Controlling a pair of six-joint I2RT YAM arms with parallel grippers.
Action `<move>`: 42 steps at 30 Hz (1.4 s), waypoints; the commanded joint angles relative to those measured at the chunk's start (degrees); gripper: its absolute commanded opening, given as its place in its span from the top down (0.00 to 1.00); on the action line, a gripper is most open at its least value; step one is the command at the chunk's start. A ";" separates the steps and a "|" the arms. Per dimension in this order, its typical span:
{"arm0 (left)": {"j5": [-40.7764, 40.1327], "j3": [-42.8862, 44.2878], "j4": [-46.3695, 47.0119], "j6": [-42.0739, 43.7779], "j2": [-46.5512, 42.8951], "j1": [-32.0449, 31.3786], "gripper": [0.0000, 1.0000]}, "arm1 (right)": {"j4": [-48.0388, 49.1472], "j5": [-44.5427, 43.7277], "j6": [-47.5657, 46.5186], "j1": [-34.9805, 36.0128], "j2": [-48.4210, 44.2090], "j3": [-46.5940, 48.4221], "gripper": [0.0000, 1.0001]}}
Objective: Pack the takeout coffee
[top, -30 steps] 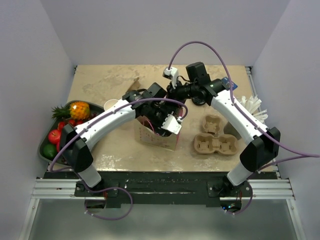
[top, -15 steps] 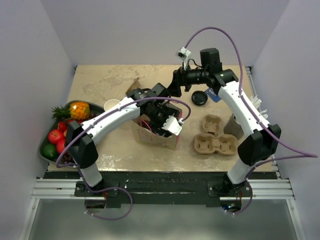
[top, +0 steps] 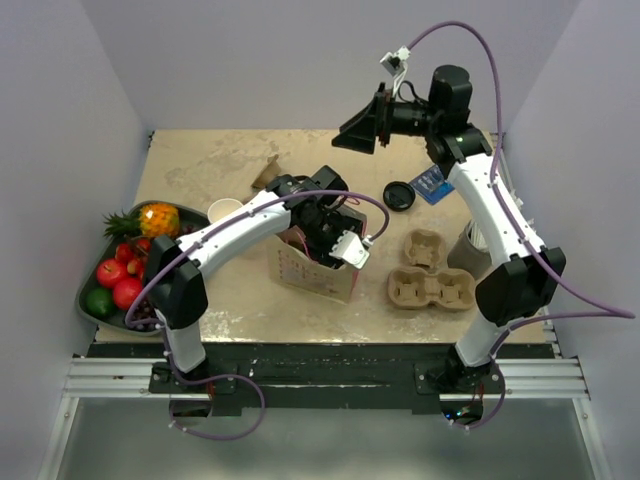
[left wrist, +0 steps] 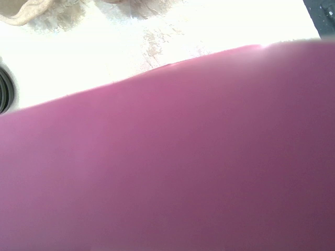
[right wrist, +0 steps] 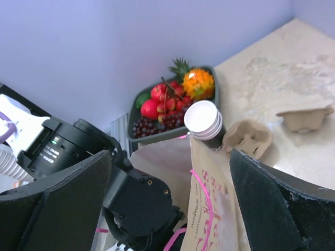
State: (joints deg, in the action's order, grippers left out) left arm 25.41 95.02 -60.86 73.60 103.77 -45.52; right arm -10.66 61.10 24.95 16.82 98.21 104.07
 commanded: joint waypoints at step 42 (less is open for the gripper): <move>0.35 -13.37 8.13 -11.55 -7.61 -0.27 0.27 | -11.20 -0.65 -10.34 -1.18 -1.18 1.22 0.01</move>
State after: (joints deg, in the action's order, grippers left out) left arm 25.36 82.59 -47.24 64.90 96.92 -45.52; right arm -16.05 56.77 19.29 15.46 98.19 104.55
